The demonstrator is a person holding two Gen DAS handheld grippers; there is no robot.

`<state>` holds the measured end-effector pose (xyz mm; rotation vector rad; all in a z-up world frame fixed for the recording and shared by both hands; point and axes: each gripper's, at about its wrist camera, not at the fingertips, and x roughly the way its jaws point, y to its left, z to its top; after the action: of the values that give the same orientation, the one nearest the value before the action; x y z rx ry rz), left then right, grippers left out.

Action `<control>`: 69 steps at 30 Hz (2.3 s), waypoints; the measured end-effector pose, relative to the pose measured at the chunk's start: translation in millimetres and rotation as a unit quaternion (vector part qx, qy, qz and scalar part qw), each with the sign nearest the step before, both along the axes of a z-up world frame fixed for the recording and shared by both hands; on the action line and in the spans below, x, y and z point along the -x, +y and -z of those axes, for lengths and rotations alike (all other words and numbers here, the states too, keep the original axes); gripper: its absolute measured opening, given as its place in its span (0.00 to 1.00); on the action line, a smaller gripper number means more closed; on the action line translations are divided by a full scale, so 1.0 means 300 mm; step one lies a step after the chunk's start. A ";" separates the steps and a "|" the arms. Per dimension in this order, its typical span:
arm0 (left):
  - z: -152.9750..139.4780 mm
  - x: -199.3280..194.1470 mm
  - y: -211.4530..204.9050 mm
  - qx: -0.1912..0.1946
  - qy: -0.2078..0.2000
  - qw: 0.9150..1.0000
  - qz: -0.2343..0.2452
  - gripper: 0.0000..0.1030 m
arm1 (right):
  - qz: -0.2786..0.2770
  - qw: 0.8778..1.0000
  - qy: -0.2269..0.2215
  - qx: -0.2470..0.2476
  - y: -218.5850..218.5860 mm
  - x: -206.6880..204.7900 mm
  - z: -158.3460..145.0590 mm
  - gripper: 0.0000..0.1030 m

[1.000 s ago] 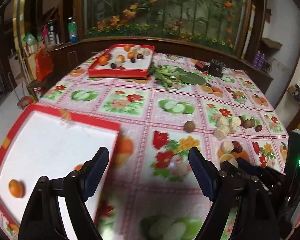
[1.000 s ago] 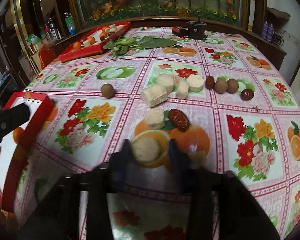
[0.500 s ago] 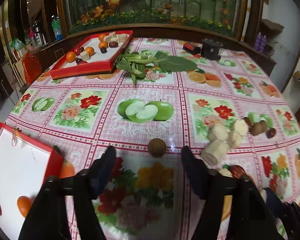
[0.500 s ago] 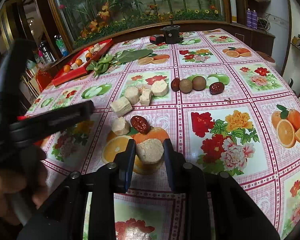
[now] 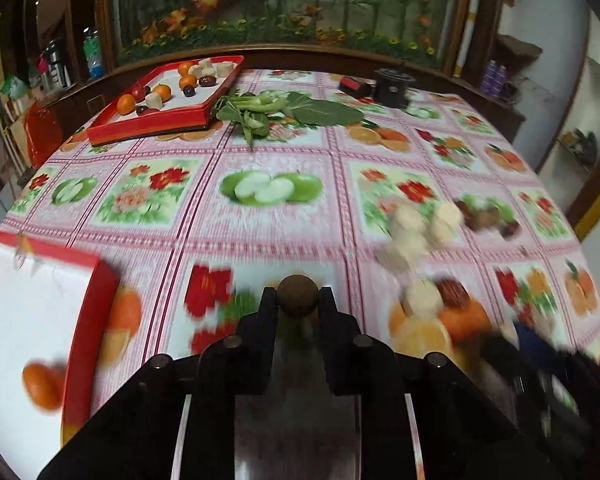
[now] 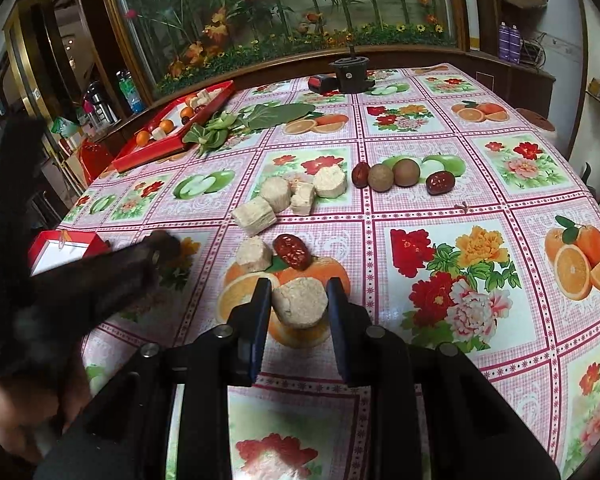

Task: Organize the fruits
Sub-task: 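Grasp the beige round cake with the right tool while the left grasps the brown kiwi, then carry the cake and kiwi in both tools toward the white box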

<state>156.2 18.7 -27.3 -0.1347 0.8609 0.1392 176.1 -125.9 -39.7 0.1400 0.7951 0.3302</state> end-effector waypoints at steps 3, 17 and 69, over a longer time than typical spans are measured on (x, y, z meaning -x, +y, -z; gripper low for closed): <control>-0.008 0.074 -0.021 0.004 0.006 1.000 0.008 0.18 | -0.008 1.000 -0.005 0.011 0.014 0.046 -0.023 0.29; -0.043 0.331 -0.068 -0.017 0.003 1.000 0.014 0.19 | -0.001 0.999 -0.018 0.028 -0.025 0.343 -0.070 0.29; -0.094 0.536 0.055 -0.010 -0.026 1.000 -0.015 0.19 | -0.028 0.999 -0.026 0.032 0.086 0.467 -0.062 0.29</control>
<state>-4.4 35.2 0.9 -0.1315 0.8062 0.1718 35.9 -100.2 -21.1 0.0484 0.7582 0.3583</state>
